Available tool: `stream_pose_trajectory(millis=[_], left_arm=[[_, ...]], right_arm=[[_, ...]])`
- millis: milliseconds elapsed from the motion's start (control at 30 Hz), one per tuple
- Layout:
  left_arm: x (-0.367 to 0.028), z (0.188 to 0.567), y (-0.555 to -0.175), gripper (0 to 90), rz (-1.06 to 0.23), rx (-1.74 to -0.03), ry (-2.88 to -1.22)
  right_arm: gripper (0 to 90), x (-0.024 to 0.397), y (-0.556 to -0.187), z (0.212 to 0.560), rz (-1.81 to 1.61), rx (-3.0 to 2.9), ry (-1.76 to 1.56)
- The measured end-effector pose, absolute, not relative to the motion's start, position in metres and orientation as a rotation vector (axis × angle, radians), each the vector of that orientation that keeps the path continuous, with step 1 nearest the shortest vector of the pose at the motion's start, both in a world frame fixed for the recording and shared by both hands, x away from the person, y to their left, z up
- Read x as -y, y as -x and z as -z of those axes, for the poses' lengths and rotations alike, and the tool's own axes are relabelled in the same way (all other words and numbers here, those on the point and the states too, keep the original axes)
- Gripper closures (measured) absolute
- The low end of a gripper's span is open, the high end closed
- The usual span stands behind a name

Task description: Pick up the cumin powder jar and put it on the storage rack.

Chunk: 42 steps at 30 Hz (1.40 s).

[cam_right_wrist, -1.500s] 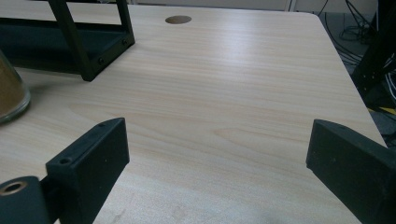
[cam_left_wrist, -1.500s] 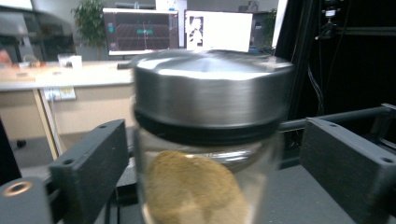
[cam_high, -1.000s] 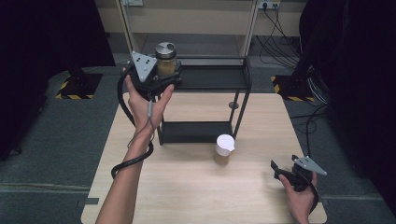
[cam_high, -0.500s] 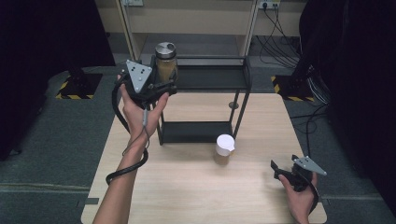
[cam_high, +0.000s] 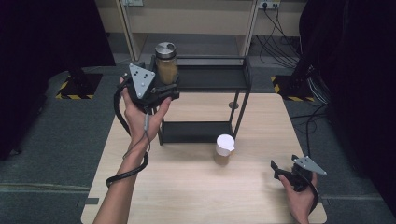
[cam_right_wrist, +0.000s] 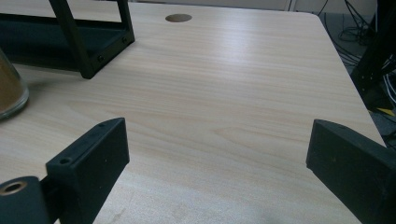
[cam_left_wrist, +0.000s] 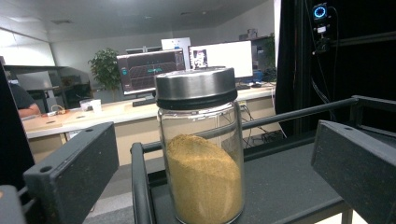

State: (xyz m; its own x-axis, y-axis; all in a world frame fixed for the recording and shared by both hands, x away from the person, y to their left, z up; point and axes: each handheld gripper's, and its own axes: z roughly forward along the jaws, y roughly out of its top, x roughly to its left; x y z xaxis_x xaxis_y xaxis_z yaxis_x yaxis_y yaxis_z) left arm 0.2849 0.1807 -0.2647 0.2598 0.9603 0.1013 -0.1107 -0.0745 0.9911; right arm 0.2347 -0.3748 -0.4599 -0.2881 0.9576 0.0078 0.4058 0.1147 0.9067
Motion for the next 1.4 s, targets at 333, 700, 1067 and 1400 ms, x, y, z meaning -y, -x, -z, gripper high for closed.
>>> stream_pose_trajectory(millis=[333,700,1067,1400], left_arm=[[-0.183,0.271,-0.280,0.3,-1.120,-0.883,-1.318],[-0.189,0.283,-0.276,0.3,-1.111,-0.892,-1.338],[-0.194,0.302,-0.264,0.3,-1.102,-0.883,-1.348],[-0.198,0.311,-0.262,0.3,-1.097,-0.889,-1.366]], right_arm=[[6.1,0.374,-0.235,0.460,-1.138,-1.778,-1.325],[6.0,0.374,-0.234,0.460,-1.136,-1.779,-1.323],[6.1,0.374,-0.235,0.460,-1.138,-1.779,-1.325],[6.1,0.373,-0.235,0.460,-1.137,-1.781,-1.321]])
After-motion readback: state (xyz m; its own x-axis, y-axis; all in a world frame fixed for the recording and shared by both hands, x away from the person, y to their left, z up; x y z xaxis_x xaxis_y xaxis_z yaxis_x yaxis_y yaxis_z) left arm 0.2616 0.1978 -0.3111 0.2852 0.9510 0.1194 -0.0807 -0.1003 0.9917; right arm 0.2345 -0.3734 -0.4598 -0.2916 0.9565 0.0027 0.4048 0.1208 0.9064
